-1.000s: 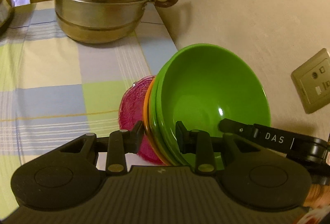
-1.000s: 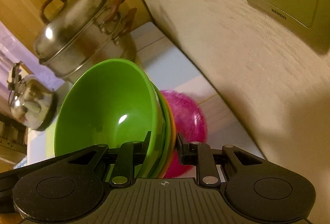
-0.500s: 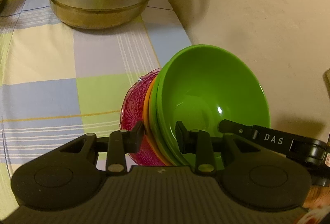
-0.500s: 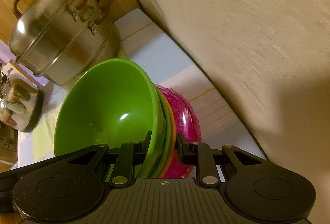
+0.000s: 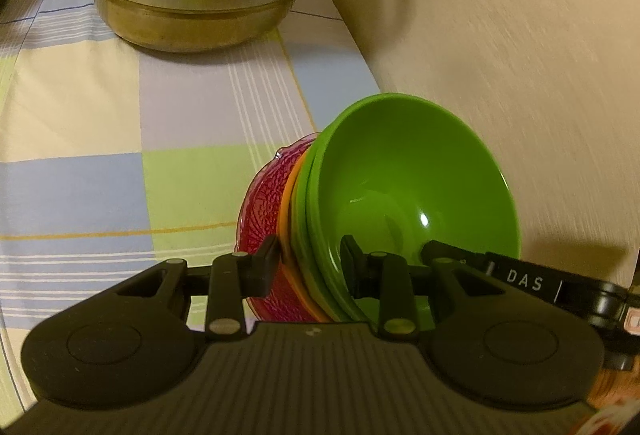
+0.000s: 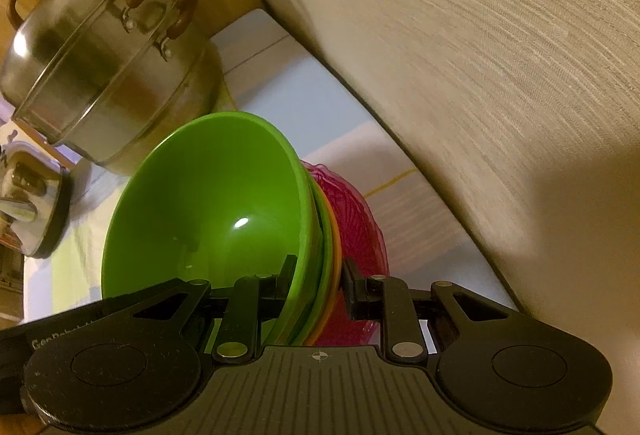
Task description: Organize plates and bowls
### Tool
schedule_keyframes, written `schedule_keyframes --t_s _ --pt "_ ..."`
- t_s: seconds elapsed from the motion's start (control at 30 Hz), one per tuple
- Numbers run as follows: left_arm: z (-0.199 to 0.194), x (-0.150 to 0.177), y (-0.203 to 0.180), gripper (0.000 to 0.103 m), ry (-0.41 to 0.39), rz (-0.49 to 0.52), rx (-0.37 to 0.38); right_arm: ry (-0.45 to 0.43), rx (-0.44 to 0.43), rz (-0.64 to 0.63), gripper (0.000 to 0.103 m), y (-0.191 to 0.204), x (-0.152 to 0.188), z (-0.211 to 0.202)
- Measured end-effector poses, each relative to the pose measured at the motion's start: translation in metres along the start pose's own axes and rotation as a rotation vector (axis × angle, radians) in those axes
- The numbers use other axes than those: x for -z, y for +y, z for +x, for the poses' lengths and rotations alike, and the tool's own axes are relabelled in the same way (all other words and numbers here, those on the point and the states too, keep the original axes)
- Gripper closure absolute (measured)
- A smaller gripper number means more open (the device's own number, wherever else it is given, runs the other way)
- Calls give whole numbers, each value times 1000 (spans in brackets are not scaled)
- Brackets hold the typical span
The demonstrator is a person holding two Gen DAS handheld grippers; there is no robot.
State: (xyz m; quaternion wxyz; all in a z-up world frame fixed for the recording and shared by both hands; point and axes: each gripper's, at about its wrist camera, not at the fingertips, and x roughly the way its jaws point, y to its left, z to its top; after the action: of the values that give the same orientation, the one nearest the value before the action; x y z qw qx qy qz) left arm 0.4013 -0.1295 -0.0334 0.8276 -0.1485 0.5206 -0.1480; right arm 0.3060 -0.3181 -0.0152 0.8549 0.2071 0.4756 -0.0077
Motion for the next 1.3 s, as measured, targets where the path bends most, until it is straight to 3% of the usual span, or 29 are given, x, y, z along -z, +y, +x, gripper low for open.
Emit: schedule_keyframes --t_s 0.2,0.33,0.53,0.63,0.9,1.3 --pt "-5 4 3 65 -37 13 22 -5 -28 12 75 -2 0 1" --pt "-19 4 3 52 -90 23 11 -40 -58 9 41 0 2 -10" --pt "-54 11 -1 41 -176 50 10 -113 -74 -6 36 7 10 -39" --pt "-72 17 0 30 -207 41 10 -146 -81 -22 33 11 20 -57" --pt "-114 54 0 12 -254 61 -43 -199 -95 -2 28 8 54 -97" --pt "-160 134 -3 4 -319 102 -152 -228 -60 -31 26 9 118 -144"
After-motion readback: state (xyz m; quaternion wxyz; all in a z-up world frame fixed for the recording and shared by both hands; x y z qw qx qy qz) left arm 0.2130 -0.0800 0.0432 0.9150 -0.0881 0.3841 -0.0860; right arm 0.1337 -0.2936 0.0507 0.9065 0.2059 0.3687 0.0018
